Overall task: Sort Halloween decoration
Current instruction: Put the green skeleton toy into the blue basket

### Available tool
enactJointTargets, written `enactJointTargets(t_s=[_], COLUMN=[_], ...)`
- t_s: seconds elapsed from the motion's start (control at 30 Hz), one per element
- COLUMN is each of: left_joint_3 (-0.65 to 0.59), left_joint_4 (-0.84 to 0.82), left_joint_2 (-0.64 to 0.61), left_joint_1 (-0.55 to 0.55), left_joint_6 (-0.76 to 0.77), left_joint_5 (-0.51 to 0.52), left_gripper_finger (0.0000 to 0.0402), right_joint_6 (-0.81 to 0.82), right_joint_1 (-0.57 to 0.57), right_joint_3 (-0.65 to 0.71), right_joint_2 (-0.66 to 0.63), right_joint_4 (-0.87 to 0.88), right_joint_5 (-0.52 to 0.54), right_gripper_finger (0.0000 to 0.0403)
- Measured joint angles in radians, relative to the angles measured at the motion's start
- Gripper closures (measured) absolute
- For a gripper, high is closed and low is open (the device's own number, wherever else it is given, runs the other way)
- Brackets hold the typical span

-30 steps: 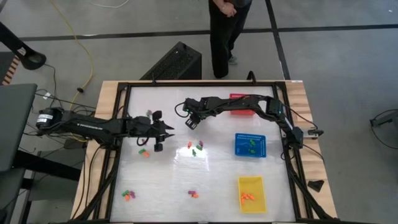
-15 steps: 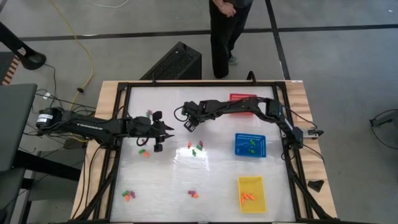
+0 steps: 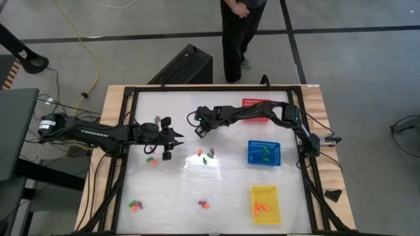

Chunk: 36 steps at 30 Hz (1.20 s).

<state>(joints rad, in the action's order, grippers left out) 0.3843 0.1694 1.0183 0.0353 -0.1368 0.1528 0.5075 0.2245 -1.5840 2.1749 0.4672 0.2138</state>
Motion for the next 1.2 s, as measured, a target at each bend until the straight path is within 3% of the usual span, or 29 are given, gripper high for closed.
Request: enactJointTargets(t_s=[0.13, 0.43, 0.77, 1.07, 1.2], left_joint_3=[0.000, 0.000, 0.000, 0.000, 0.000], left_joint_4=[0.000, -0.006, -0.035, -0.043, -0.045], left_joint_2=[0.000, 0.000, 0.000, 0.000, 0.000], left_joint_1=[0.000, 0.000, 0.000, 0.000, 0.000], left_joint_6=[0.000, -0.005, -0.016, -0.016, -0.016], left_joint_5=[0.000, 0.001, 0.005, 0.004, 0.004], left_gripper_finger=[0.0284, 0.0284, 0.0284, 0.0284, 0.0284], right_joint_6=[-0.015, -0.100, -0.240, -0.263, -0.227], right_joint_1=[0.000, 0.008, 0.018, -0.010, -0.066], right_joint_3=[0.000, -0.032, -0.052, -0.052, -0.050], right_joint_2=[0.000, -0.004, -0.145, -0.337, -0.427], right_joint_4=[-0.003, 0.049, 0.212, 0.518, 0.646], right_joint_5=[0.001, -0.040, -0.317, -0.461, -0.474], right_gripper_finger=[0.0261, 0.0369, 0.0379, 0.0380, 0.0381])
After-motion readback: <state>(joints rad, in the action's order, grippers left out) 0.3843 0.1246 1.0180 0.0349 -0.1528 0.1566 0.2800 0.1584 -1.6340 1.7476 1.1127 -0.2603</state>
